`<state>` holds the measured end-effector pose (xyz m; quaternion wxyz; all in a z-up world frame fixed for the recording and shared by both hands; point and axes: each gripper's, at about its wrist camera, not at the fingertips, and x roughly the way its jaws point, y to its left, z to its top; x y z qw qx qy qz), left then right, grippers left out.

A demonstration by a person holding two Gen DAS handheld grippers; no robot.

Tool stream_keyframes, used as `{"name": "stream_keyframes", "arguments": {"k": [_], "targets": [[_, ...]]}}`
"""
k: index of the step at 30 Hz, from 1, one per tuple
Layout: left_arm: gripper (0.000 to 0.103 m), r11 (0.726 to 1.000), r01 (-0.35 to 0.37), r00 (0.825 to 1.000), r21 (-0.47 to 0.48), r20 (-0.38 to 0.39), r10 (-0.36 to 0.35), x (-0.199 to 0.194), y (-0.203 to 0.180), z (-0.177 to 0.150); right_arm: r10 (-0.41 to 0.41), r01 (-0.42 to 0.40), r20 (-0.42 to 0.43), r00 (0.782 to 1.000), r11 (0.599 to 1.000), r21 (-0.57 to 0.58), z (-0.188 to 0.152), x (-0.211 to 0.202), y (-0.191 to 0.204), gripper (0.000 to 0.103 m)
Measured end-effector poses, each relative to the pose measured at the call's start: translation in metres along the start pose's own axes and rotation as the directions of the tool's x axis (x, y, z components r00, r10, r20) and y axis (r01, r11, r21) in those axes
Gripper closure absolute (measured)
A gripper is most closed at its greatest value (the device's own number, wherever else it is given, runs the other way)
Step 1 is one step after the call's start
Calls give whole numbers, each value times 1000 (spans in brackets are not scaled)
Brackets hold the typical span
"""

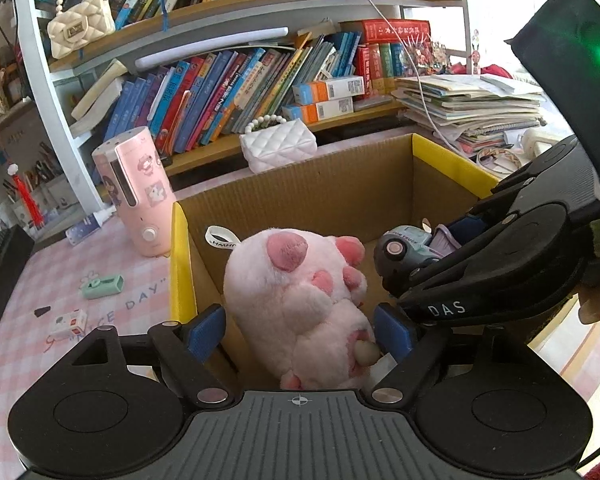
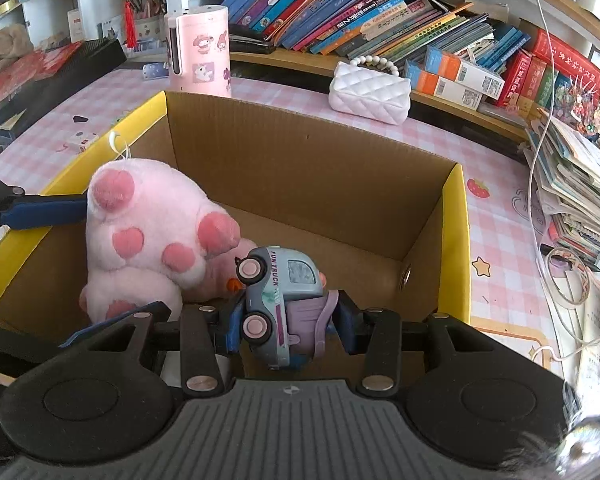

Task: Organize objects
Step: 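Open the left tool to release the pig plush while the right tool releases the truck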

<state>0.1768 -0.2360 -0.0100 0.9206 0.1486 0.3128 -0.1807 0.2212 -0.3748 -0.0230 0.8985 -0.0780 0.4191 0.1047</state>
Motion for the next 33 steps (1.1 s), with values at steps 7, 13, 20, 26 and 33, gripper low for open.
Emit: {"name": "stream_keyframes", "arguments": {"k": [7,13,20,26,33], "targets": [[18,1000,8,1000,2,8,-8,-9,0,-5,-5,6,-21,1000,1000,19,-5,-1,2,61],[17,1000,10,999,-1,32,-10,-22,0,-8,-33,33,3,999,999,34,-8,-11,7,58],[17,1000,22,997,-20,80,-21,-45,4,-12,-68,62,83,994,996,71,-15,-39,15,58],[16,998,41,990,-37,136,-36,-70,11,-18,-127,106,177,976,987,123,-22,-75,28,58],[12,995,72,981,-65,184,-59,-96,25,-34,-208,161,217,954,963,217,-40,-108,42,58]]}}
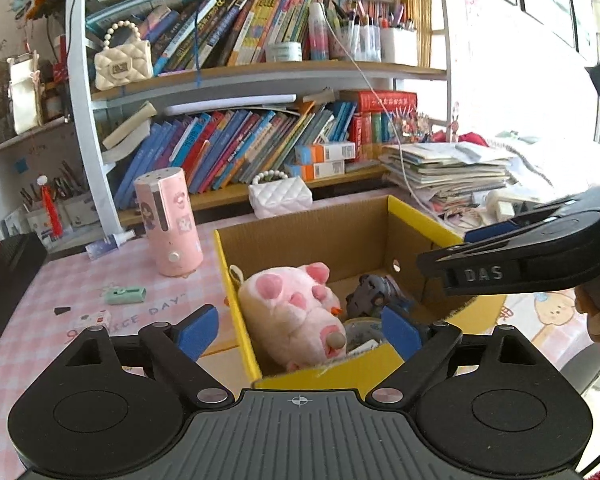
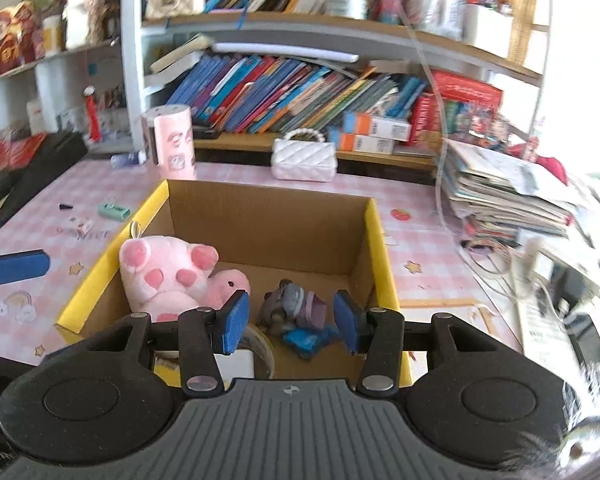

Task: Organize objects
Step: 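Open the left tool to release the pig plush while the right tool releases the truck, then withdraw both open tools from the box toward the small white card box and green toy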

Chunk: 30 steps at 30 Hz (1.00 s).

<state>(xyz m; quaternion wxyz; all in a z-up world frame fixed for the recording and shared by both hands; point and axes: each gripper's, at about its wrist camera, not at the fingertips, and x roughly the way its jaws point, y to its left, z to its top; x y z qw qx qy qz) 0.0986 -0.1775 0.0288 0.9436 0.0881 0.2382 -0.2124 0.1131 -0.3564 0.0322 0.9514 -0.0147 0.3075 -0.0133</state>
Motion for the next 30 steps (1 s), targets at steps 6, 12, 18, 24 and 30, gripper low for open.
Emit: {"name": "stream_keyframes", "arguments": {"k": [6,12,18,24,30], "targets": [[12,999,36,999,1,-9,-36,-22,13,-17,-67,68,-14,998,994,87,-24,-23,11,58],[12,998,50,997,32,-60,-48,-41,26,-40,-111,119,-64,992,981,151,-53,-40,36,58],[12,998,44,994,42,-98,-40,-58,43,-59,-130,143,-90,987,977,157,-76,-54,70,58],[12,999,22,990,36,-142,-16,-72,61,-79,-104,123,-126,987,980,156,-92,-61,103,58],[12,1000,-2,985,9,-174,4,-83,79,-93,-70,89,-149,986,988,127,-102,-65,132,56]]}}
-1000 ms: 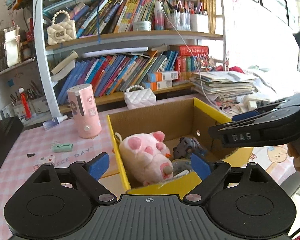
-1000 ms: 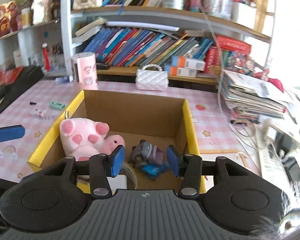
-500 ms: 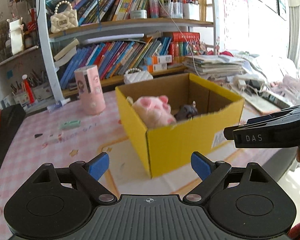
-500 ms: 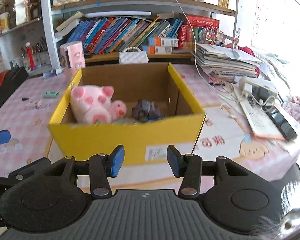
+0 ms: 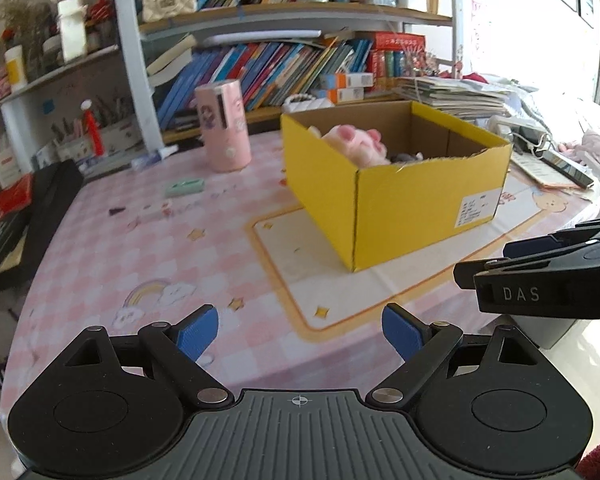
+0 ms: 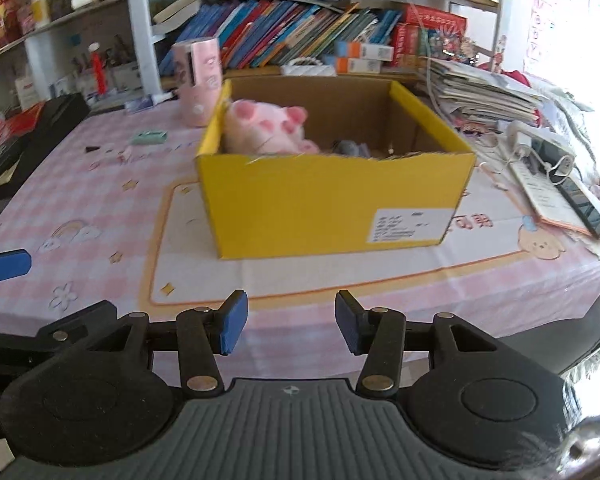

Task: Organize objects
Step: 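Withdraw both open tools from the box toward the small white card box and green toy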

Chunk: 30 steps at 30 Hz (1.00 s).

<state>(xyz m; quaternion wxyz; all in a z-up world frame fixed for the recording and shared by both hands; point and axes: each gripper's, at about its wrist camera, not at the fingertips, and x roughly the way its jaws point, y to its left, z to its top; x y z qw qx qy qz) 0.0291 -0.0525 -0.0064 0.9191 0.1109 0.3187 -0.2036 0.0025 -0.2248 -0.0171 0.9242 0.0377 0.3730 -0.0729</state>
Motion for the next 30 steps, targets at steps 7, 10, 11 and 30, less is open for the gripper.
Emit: {"name": "stream_keyframes", "arguments": {"k": [7,10,11,30], "targets": [[12,999,-31,999,-16,-18,31,-10,16,-13,37,-37,-21,999,999,-23,-9,-2,23,56],[12,998,-48,999,-29,-22,48,-15,24,-18,54,-55,-24,998,998,-37,-11,-3,34,55],[12,998,-54,998,-34,-24,53,-16,26,-20,59,-60,-25,998,997,-41,-11,-3,36,55],[12,976,-180,984,-125,-23,178,-48,87,-42,176,-176,-15,984,973,-148,-6,-5,111,53]]}}
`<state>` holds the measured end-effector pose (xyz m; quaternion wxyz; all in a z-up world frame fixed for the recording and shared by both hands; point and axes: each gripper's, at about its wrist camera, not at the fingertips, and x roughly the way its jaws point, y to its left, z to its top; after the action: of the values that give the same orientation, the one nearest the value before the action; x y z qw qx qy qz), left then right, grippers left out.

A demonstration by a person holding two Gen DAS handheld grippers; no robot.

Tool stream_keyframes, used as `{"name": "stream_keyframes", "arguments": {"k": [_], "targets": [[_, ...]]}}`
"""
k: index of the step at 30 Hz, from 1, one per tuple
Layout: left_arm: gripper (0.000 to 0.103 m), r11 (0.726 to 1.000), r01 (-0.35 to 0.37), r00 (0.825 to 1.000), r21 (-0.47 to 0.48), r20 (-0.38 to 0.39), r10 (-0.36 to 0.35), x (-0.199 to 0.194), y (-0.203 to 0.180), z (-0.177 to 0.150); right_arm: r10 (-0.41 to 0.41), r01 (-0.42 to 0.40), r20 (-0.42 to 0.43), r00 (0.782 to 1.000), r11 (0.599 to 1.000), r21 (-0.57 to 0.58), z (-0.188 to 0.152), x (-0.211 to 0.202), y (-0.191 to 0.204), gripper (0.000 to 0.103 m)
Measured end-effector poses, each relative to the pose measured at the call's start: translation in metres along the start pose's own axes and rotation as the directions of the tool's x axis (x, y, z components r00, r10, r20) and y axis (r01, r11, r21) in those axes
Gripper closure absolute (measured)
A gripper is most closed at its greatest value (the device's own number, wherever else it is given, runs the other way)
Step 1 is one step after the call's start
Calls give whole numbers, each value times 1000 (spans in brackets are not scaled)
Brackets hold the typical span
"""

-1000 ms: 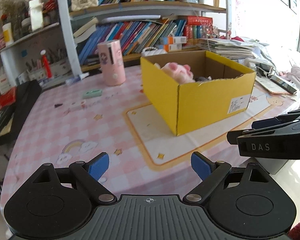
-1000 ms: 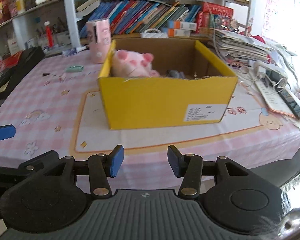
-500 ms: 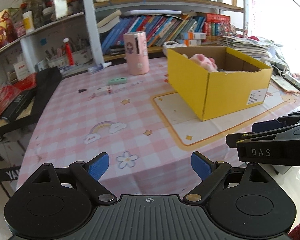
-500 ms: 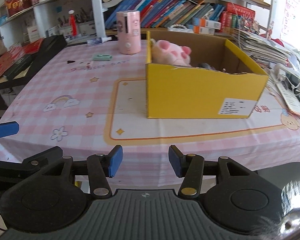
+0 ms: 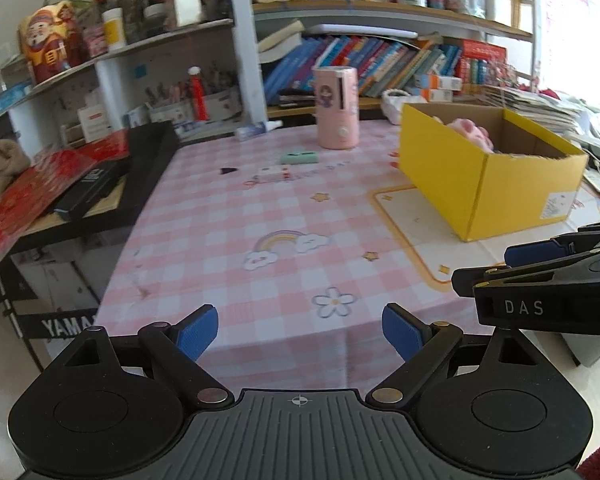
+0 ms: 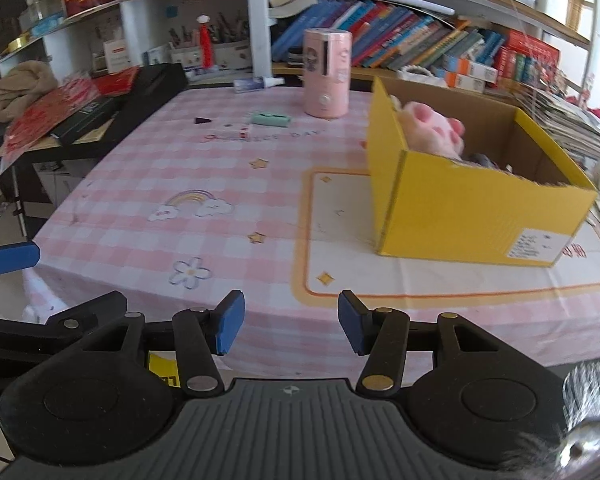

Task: Organize objects
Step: 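Withdraw both open tools from the box toward the small white card box and green toy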

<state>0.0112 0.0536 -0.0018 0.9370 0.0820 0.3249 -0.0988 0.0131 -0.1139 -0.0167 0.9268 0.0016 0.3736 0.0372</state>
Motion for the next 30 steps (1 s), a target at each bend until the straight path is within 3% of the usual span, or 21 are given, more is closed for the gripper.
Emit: {"name": "stream_keyframes", "arguments": {"k": [15,30], "targets": [[12,994,-81,997,-70,15,82,9,30,8,78,-77,15,997,994,-82,22,21,32,53],[12,993,-75,997,-88,-8,75,84,38,63,84,-84,-4,996,995,-53,85,92,13,53]]}}
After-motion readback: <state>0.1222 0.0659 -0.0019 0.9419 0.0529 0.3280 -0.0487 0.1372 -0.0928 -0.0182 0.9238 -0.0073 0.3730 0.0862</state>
